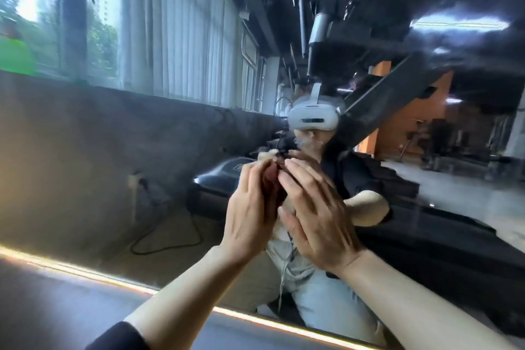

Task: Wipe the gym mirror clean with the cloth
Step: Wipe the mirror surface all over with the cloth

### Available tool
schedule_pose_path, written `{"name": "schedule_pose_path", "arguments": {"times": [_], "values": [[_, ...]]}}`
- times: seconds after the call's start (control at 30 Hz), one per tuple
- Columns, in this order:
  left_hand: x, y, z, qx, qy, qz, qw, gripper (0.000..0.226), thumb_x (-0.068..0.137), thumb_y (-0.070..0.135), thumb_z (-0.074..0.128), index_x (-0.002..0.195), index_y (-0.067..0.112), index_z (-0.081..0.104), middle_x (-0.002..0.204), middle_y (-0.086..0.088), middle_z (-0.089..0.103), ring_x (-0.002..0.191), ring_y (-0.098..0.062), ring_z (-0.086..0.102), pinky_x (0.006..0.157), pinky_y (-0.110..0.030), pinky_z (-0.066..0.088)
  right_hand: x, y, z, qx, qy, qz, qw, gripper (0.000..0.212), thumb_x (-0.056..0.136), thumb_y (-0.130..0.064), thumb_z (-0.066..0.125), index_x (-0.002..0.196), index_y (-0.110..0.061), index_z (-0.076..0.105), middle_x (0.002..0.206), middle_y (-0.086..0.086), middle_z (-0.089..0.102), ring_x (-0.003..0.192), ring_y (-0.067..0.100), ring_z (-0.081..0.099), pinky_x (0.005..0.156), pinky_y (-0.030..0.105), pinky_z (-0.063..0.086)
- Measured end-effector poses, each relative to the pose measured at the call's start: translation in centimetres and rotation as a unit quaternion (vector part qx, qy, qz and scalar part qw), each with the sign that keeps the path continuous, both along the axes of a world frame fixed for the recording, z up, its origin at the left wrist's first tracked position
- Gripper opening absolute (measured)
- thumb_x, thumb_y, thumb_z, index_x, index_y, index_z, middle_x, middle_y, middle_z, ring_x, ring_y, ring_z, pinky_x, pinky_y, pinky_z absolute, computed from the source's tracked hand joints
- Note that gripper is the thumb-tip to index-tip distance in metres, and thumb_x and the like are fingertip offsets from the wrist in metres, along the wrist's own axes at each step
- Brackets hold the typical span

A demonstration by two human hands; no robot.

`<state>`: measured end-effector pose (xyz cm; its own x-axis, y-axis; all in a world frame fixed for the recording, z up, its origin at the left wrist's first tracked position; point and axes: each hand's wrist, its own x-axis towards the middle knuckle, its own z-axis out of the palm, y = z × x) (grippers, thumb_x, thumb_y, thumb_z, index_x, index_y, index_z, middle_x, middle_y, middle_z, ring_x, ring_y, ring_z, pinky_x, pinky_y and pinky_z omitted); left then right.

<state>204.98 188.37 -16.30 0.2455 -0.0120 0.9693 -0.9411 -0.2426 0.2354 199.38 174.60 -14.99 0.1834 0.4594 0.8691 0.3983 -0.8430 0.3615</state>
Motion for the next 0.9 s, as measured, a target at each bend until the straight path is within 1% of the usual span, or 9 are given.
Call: {"name": "schedule_pose_path", "arguments": {"times": [0.07, 0.2, 0.3, 0.37, 0.43, 0.53, 0.73, 0.83, 0.9], "values": [[-1.2, 1.2, 0.9, -0.145, 0.158, -0.174, 0.961, 0.023, 0.099, 0.019, 0.049, 0.119, 0.032, 0.051, 0.115, 0.008, 0.064, 0.107, -0.004, 0.06, 0.098, -0.02, 0.044, 0.2, 3.6, -0.3, 0.04, 0.039, 0.04, 0.998, 0.047, 0.107, -0.034, 0.033, 0.147, -0.012, 0.046, 0.154, 0.018, 0.042, 0.145, 0.028, 0.036, 0.114, 0.054, 0.034], [-2.1, 5.6, 0.2, -0.309, 0.408, -0.487, 0.707, 0.057, 0.095, 0.039, 0.046, 0.139, 0.004, 0.053, 0.138, -0.021, 0.057, 0.132, -0.033, 0.052, 0.119, -0.044, 0.031, 1.2, 10.6, -2.4, 0.165, 0.158, 0.146, 0.962, 0.047, 0.102, -0.028, 0.04, 0.148, -0.023, 0.047, 0.163, 0.008, 0.029, 0.153, 0.017, 0.021, 0.124, 0.029, 0.013], [-1.8, 8.6, -1.6, -0.373, 0.426, -0.493, 0.661, 0.065, 0.087, 0.042, 0.041, 0.128, -0.005, 0.06, 0.122, -0.025, 0.063, 0.113, -0.033, 0.062, 0.103, -0.037, 0.047, 2.1, 14.6, -5.5, 0.225, 0.18, 0.17, 0.942, 0.047, 0.095, -0.011, 0.049, 0.142, -0.016, 0.056, 0.16, 0.005, 0.035, 0.15, 0.014, 0.027, 0.121, 0.026, 0.022], [-1.3, 10.1, -3.0, -0.413, 0.426, -0.434, 0.678, 0.046, 0.095, 0.037, 0.042, 0.109, 0.007, 0.073, 0.108, -0.016, 0.071, 0.103, -0.028, 0.065, 0.089, -0.034, 0.054, 3.0, 16.3, -5.7, 0.23, 0.159, 0.144, 0.949, 0.046, 0.089, -0.001, 0.051, 0.131, -0.012, 0.066, 0.15, 0.005, 0.049, 0.14, 0.017, 0.044, 0.116, 0.033, 0.034], [-0.2, 11.7, -4.5, -0.413, 0.414, -0.275, 0.763, 0.032, 0.101, 0.024, 0.045, 0.094, 0.022, 0.076, 0.102, -0.001, 0.072, 0.102, -0.018, 0.066, 0.081, -0.024, 0.051, 4.6, 16.8, -3.2, 0.187, 0.094, 0.119, 0.971, 0.041, 0.092, -0.003, 0.046, 0.126, -0.009, 0.069, 0.143, 0.01, 0.057, 0.128, 0.027, 0.054, 0.11, 0.042, 0.042], [1.9, 14.7, -6.7, -0.341, 0.397, -0.059, 0.85, 0.031, 0.1, 0.009, 0.049, 0.123, 0.027, 0.058, 0.128, 0.008, 0.054, 0.121, -0.007, 0.052, 0.091, -0.009, 0.039, 9.3, 16.7, 2.9, 0.074, -0.049, 0.023, 0.996, 0.04, 0.095, 0.003, 0.047, 0.13, -0.005, 0.065, 0.143, 0.019, 0.055, 0.13, 0.039, 0.052, 0.11, 0.054, 0.041], [3.5, 17.4, -9.1, -0.267, 0.405, -0.01, 0.875, 0.054, 0.089, -0.009, 0.048, 0.113, 0.039, 0.052, 0.127, 0.016, 0.046, 0.118, 0.002, 0.047, 0.093, -0.001, 0.033, 13.7, 18.2, -5.8, -0.158, -0.029, -0.042, 0.986, 0.036, 0.102, 0.002, 0.039, 0.119, 0.002, 0.07, 0.139, 0.019, 0.059, 0.133, 0.033, 0.054, 0.117, 0.044, 0.037], [3.9, 18.0, -9.7, -0.25, 0.424, -0.032, 0.87, 0.054, 0.084, -0.004, 0.048, 0.104, 0.045, 0.057, 0.122, 0.023, 0.046, 0.121, -0.003, 0.049, 0.105, -0.022, 0.043, 11.5, 16.3, -10.5, -0.361, 0.062, -0.055, 0.929, 0.035, 0.1, -0.004, 0.044, 0.123, -0.005, 0.071, 0.141, 0.011, 0.059, 0.133, 0.026, 0.054, 0.119, 0.039, 0.034], [3.7, 18.1, -9.4, -0.22, 0.421, -0.034, 0.88, 0.052, 0.086, -0.01, 0.049, 0.11, 0.035, 0.061, 0.122, 0.017, 0.046, 0.121, -0.003, 0.049, 0.095, -0.007, 0.041, 12.0, 15.9, -7.9, -0.359, 0.035, -0.066, 0.93, 0.035, 0.1, -0.004, 0.045, 0.124, -0.006, 0.07, 0.142, 0.012, 0.058, 0.135, 0.028, 0.052, 0.118, 0.042, 0.036]]}}
